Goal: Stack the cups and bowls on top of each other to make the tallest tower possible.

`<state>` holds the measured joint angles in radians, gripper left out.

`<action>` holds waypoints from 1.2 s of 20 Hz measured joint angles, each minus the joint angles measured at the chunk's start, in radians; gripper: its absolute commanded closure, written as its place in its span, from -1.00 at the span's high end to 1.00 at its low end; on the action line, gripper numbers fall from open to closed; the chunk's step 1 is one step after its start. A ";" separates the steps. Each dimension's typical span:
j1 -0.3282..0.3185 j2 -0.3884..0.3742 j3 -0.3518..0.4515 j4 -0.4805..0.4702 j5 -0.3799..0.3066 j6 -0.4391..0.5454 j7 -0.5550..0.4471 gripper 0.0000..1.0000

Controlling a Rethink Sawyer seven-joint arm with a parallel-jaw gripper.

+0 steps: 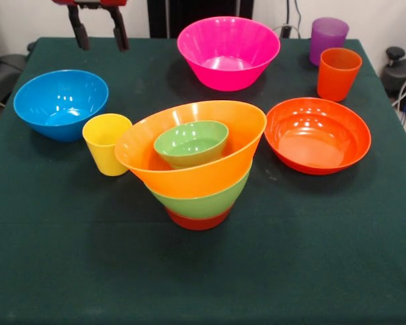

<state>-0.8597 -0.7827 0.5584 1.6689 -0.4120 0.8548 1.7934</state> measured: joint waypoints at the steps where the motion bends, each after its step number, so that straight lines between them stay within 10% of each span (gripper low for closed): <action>1: 0.000 -0.005 0.003 0.000 0.000 0.003 0.000 1.00; 24: -0.005 0.001 0.014 0.000 -0.001 0.003 0.000 1.00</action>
<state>-0.8648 -0.7821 0.5727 1.6692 -0.4126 0.8577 1.7934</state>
